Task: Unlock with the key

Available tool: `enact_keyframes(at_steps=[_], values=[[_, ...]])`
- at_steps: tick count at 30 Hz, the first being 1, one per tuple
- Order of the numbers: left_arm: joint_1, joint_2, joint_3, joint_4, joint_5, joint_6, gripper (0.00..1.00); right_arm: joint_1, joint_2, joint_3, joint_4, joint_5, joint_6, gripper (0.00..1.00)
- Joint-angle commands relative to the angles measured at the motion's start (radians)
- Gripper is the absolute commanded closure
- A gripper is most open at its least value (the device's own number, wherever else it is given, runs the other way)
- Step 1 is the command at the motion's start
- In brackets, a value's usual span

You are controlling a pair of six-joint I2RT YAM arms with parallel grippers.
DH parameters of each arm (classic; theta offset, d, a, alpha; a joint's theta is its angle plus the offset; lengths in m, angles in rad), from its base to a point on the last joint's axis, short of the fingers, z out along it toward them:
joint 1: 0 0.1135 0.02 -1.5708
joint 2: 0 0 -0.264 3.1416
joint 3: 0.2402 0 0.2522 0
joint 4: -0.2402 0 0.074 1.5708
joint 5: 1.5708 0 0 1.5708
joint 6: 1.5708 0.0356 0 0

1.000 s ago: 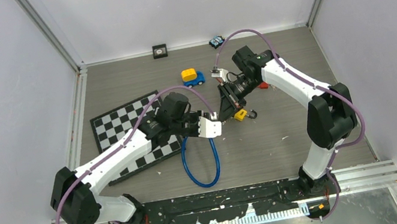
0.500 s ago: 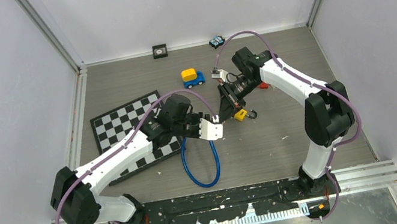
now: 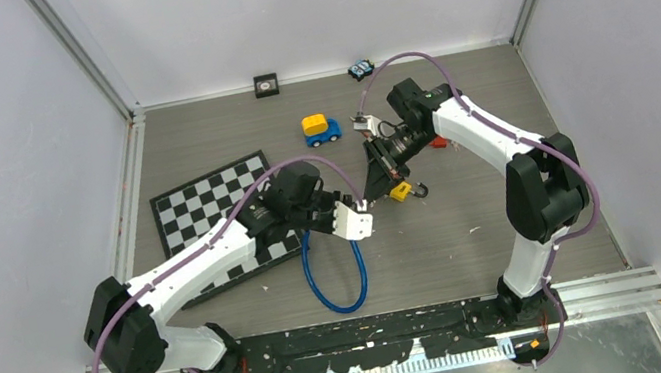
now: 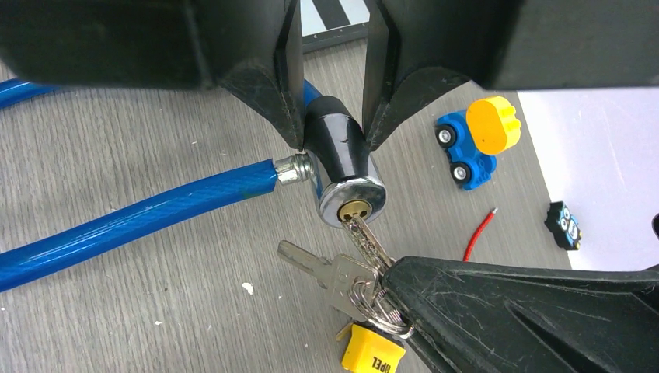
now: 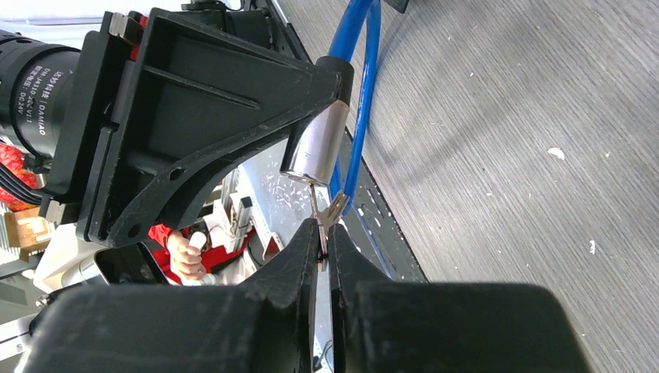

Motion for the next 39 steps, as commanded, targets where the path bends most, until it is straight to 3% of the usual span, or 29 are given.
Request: enact_keyframes(at_steps=[1,26,39], values=[[-0.020,-0.019,-0.019,-0.049,0.038,0.070,1.00,-0.002,-0.014,0.011,0.042,-0.016,0.013,1.00],[-0.021,0.001,-0.070,0.140,-0.070,-0.090,1.00,-0.014,-0.115,-0.083,0.136,0.034,0.082,1.00],[-0.018,0.001,-0.112,0.259,-0.078,-0.219,1.00,-0.061,-0.162,-0.205,0.295,0.043,0.211,1.00]])
